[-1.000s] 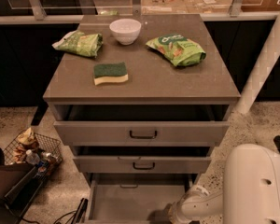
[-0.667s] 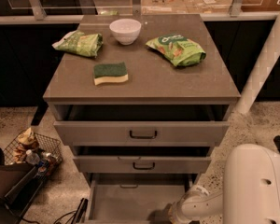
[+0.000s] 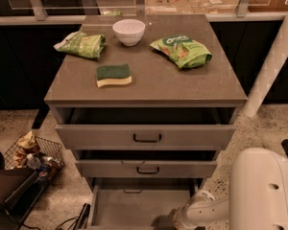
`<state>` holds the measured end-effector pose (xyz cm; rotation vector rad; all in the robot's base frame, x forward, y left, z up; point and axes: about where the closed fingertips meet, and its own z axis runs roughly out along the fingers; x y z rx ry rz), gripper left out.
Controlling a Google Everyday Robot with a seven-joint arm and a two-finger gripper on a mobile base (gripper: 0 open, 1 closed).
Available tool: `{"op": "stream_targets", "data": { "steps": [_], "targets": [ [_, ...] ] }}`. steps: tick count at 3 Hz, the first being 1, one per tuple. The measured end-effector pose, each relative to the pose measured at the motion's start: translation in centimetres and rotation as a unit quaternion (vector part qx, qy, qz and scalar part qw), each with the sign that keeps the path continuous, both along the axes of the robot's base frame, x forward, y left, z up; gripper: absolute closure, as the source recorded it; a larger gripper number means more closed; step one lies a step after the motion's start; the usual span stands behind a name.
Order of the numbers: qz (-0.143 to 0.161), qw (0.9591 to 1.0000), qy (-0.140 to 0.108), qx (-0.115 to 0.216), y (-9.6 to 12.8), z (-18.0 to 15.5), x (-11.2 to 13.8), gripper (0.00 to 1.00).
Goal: Open bottom drawer
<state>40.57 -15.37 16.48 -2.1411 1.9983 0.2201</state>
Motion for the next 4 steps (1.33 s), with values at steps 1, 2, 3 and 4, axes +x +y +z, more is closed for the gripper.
{"op": "stream_targets", "data": {
  "steps": [1, 2, 3, 4],
  "targets": [
    [0.0, 1.0, 0.0, 0.0, 0.0, 0.0, 0.0, 1.0],
    [0.0, 1.0, 0.0, 0.0, 0.0, 0.0, 0.0, 1.0],
    [-0.003, 1.0, -0.005, 0.006, 0.5, -0.6, 2.0, 1.0],
    [-0.014, 0.9998, 0.0, 0.012, 0.7, -0.5, 2.6, 0.82]
  ]
}}
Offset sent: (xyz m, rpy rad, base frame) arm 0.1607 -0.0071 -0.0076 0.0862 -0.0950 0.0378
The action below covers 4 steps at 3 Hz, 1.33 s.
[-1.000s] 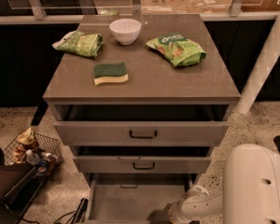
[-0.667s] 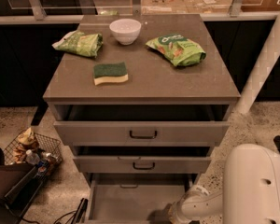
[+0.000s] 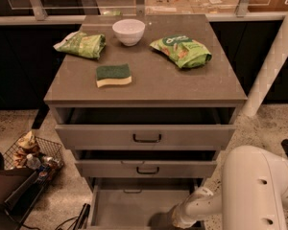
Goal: Open bottom drawer
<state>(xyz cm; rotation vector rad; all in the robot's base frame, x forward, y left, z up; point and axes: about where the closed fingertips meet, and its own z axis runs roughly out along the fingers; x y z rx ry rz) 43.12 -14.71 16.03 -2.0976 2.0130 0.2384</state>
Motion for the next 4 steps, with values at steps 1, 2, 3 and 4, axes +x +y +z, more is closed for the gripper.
{"op": "stream_targets", "data": {
  "steps": [1, 2, 3, 4],
  "targets": [
    [0.001, 1.0, 0.001, 0.0, 0.1, -0.09, -0.11, 0.59],
    [0.001, 1.0, 0.002, 0.001, 0.16, -0.19, -0.23, 0.35],
    [0.002, 1.0, 0.003, 0.001, 0.22, -0.28, -0.35, 0.12],
    [0.002, 1.0, 0.004, 0.001, 0.28, -0.37, -0.04, 0.0]
  ]
}}
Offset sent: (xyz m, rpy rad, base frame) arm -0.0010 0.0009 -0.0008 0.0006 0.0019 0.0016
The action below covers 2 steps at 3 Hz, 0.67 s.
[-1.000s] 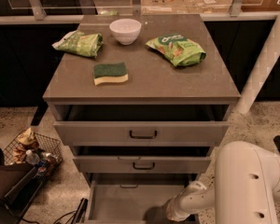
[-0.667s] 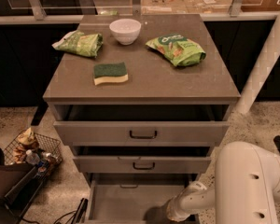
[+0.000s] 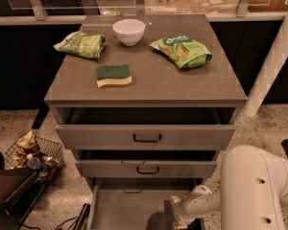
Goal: Open bottom drawer
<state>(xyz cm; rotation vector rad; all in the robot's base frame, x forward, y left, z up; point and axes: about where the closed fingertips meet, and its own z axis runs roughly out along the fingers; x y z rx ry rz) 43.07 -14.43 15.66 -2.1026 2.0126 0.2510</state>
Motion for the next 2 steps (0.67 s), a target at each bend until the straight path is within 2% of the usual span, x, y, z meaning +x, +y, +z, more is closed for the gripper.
{"op": "stream_targets", "data": {
  "steps": [1, 2],
  "targets": [
    [0.0, 1.0, 0.0, 0.0, 0.0, 0.0, 0.0, 0.0],
    [0.0, 1.0, 0.001, 0.0, 0.06, -0.09, -0.12, 0.25]
  ]
}}
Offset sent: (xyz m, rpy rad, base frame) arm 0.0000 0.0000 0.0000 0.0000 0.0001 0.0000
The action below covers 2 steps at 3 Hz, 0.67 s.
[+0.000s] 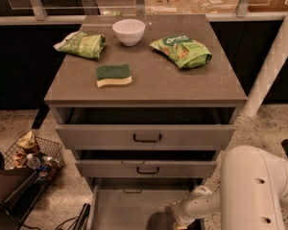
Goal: Open bottom drawer
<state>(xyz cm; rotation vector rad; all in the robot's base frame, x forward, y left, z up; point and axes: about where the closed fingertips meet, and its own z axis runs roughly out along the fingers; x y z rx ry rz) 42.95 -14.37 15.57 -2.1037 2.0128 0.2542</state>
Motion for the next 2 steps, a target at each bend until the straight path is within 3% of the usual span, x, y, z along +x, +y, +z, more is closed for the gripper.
{"op": "stream_targets", "data": {
  "steps": [2],
  "targets": [
    [0.001, 1.0, 0.002, 0.001, 0.11, -0.18, -0.23, 0.7]
  ]
}}
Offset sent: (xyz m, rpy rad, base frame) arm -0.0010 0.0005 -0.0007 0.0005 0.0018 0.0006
